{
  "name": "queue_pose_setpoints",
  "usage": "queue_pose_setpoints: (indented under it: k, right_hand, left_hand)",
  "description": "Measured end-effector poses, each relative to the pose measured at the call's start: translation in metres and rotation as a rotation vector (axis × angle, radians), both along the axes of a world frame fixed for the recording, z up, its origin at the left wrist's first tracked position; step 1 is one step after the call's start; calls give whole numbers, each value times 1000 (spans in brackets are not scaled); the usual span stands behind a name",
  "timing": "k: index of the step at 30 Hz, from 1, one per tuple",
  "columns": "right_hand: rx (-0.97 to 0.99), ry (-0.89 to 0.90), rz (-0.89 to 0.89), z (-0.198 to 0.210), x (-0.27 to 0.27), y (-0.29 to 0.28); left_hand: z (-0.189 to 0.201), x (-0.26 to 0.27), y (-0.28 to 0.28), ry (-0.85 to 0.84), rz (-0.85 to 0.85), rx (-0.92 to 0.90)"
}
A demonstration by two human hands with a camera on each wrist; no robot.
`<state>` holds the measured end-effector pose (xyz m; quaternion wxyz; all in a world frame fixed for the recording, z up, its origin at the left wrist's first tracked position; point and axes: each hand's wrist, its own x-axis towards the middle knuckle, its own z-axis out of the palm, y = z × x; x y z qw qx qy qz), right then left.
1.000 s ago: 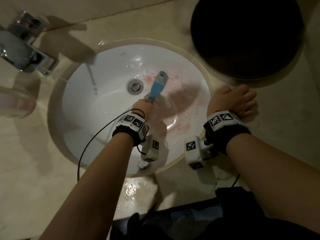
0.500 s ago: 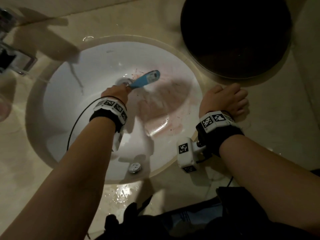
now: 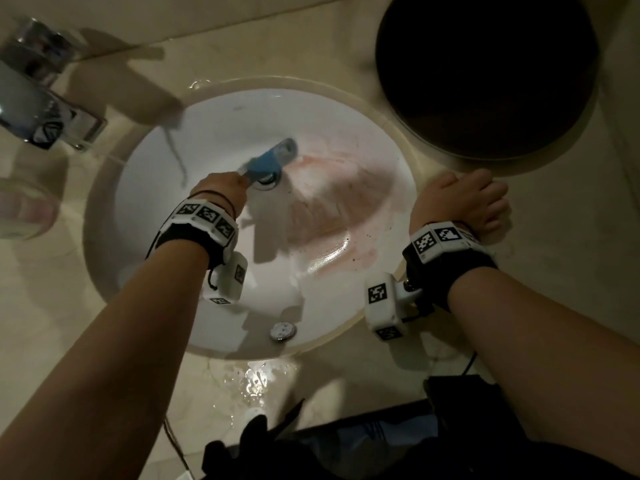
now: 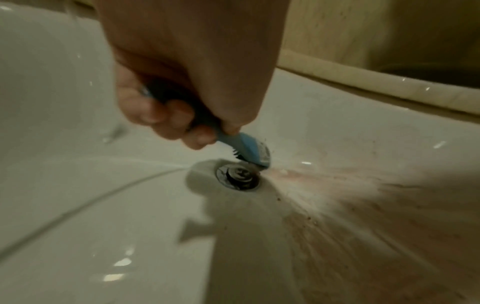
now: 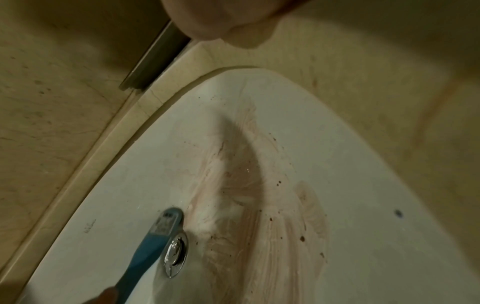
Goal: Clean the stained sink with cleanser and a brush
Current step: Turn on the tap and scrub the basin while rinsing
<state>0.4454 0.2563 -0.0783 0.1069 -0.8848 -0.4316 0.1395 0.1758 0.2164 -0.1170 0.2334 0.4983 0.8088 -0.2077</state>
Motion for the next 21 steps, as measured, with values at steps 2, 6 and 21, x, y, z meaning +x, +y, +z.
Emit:
queue_pose_setpoints:
  k: [2, 6, 21]
  right_hand:
    - [8, 4, -3, 0, 0, 0]
    - [22, 6, -7, -1, 0, 0]
    - [11, 13, -10, -2, 0, 1]
  left_hand:
    - [8, 10, 2, -66, -103, 36]
    - [7, 36, 9, -23, -221, 27]
    - [24, 5, -5, 27, 4, -86]
